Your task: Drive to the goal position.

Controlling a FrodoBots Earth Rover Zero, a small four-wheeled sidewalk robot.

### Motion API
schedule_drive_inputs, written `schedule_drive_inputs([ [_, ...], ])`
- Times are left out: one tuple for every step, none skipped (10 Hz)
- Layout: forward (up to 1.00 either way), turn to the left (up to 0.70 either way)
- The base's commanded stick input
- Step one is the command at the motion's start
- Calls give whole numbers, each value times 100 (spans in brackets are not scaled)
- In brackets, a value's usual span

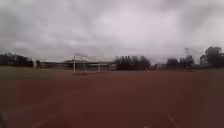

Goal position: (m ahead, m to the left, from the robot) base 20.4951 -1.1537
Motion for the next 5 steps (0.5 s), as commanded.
schedule_drive_inputs([
  [70,0],
  [70,0],
  [70,0],
  [70,0],
  [70,0],
])
